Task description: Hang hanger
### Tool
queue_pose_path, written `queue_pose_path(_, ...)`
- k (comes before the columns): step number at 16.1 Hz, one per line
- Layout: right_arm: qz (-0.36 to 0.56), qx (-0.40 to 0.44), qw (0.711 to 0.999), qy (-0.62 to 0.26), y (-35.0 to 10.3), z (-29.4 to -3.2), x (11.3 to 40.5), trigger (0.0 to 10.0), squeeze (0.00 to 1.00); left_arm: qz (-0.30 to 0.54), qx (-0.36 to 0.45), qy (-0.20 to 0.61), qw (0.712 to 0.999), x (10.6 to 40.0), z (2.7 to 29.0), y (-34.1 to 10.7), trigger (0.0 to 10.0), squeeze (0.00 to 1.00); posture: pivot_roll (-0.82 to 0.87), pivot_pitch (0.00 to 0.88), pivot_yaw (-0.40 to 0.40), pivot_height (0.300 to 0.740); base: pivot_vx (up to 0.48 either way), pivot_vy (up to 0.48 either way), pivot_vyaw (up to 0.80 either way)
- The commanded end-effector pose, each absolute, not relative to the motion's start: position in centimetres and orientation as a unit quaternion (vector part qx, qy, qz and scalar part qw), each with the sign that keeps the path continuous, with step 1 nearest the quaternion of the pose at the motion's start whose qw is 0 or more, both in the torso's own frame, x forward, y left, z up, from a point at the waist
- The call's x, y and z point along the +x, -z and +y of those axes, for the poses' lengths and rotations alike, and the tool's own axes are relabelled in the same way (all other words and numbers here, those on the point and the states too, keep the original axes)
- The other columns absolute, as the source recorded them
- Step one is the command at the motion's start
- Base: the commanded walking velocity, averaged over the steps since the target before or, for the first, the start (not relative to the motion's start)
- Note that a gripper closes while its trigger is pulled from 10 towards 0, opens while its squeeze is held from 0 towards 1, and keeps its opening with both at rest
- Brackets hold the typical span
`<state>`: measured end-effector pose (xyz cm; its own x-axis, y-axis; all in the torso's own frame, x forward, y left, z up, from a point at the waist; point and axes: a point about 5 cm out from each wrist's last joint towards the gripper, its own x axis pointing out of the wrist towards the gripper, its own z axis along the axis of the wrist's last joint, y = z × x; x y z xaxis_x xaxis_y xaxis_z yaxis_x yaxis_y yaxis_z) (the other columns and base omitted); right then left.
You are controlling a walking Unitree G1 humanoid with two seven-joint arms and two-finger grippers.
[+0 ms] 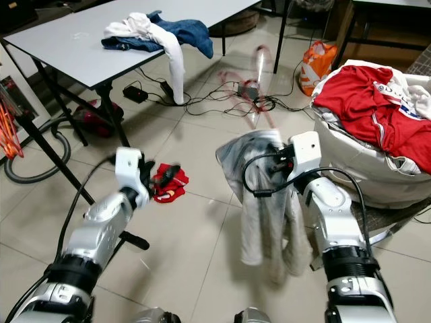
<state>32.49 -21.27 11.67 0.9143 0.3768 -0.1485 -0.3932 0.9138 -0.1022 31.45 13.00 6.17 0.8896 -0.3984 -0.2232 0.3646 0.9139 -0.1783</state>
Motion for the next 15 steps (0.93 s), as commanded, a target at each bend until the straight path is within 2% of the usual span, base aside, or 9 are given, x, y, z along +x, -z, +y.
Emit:
queue_pose_path(1,0.007,-0.088,0.956,-0.280,-15.1,-19.7,32.6,0.0,0.00,0.136,-0.048,0.199,0.969,31.3,13.8,-5.6,10.0,0.00,-0.14,0.000,0.084,0.740,0.000,0.000,0.00)
queue_pose_path(3,0.006,-0.112,0.929,-0.353,-17.1,-20.0,31.6,0.0,0.00,0.140,-0.035,0.203,0.968,31.6,14.5,-5.4,10.0,0.00,-0.14,0.000,0.082,0.740,0.000,0.000,0.00)
queue_pose_path(4,0.002,-0.124,0.918,-0.377,-18.7,-20.9,31.4,0.0,0.00,0.141,-0.026,0.206,0.968,31.7,14.9,-5.3,10.0,0.00,-0.14,0.000,0.082,0.740,0.000,0.000,0.00)
queue_pose_path(6,-0.012,-0.127,0.912,-0.391,-21.5,-22.7,31.1,0.0,0.00,0.128,-0.040,0.207,0.969,32.1,15.3,-5.6,10.0,0.00,-0.15,0.000,0.083,0.740,0.000,0.000,0.00)
queue_pose_path(10,-0.014,-0.113,0.920,-0.375,-22.9,-25.4,30.8,0.0,0.00,0.104,-0.081,0.222,0.966,32.5,16.0,-6.3,10.0,0.00,-0.16,0.006,0.090,0.740,0.000,0.000,0.00)
queue_pose_path(15,-0.019,-0.111,0.928,-0.355,-22.8,-25.9,31.2,0.0,0.00,0.109,-0.073,0.239,0.962,31.8,17.1,-5.9,10.0,0.00,-0.15,0.007,0.097,0.740,0.000,0.000,0.00)
